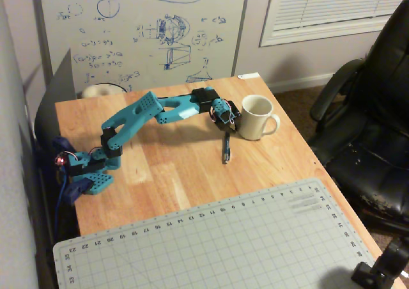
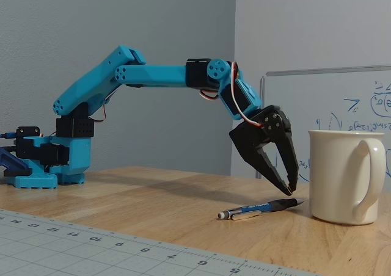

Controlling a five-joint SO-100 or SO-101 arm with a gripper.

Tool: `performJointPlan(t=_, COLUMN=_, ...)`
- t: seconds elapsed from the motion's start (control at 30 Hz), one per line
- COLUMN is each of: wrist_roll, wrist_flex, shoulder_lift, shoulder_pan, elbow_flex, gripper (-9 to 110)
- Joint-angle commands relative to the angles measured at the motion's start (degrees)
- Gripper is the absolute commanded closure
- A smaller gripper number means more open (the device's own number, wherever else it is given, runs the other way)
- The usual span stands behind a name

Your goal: Touch the pen.

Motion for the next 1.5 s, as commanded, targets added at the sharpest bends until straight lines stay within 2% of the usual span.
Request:
performJointPlan(t=0.0, wrist_roll=-0.2, wrist_flex=0.2, shoulder_lift=2.5, shoulder_pan=0.7, elbow_flex=-3.1, gripper=101)
performJointPlan(t=0.67, wrist_roll=0.0, wrist_flex=-0.5, shoulder_lift=14.2, shoulder_pan=1.1, elbow_flex=13.1, gripper=101)
performJointPlan(t=1.47, wrist_roll=0.8, wrist_flex=4.8, shoulder_lift=21.0, shoulder_pan=0.5, elbow_flex=13.9, gripper=101)
